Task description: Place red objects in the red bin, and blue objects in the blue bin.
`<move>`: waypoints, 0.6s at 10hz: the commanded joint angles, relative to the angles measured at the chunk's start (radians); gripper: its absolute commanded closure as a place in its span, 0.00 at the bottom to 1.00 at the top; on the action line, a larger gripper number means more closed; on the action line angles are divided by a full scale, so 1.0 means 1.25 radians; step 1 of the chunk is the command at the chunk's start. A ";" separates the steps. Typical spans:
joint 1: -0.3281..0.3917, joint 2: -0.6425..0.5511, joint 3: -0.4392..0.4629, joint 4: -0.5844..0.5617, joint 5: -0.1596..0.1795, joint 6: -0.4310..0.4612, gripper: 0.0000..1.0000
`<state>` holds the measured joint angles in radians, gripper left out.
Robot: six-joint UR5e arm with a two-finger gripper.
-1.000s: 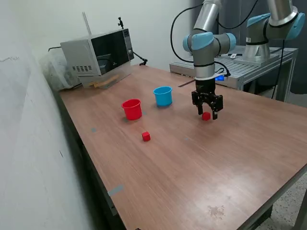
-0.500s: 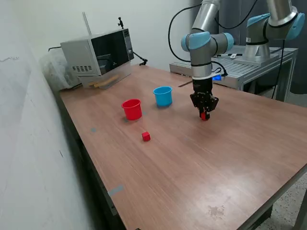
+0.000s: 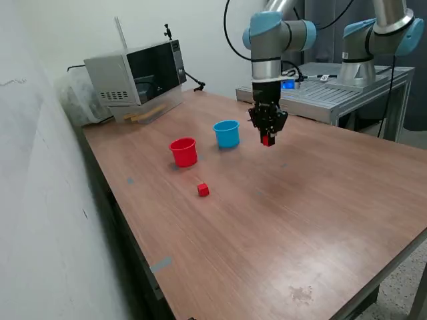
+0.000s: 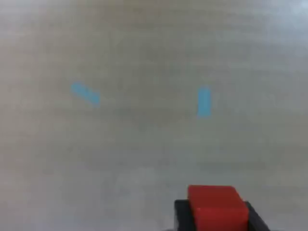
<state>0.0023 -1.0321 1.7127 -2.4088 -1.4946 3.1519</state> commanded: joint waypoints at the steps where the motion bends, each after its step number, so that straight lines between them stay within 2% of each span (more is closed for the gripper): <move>1: -0.015 -0.049 -0.129 0.089 -0.007 -0.006 1.00; 2: -0.060 -0.041 -0.180 0.091 -0.028 -0.006 1.00; 4: -0.105 0.000 -0.242 0.091 -0.060 -0.012 1.00; 6: -0.154 0.056 -0.294 0.091 -0.072 -0.024 1.00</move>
<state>-0.1117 -1.0326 1.4448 -2.3030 -1.5545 3.1354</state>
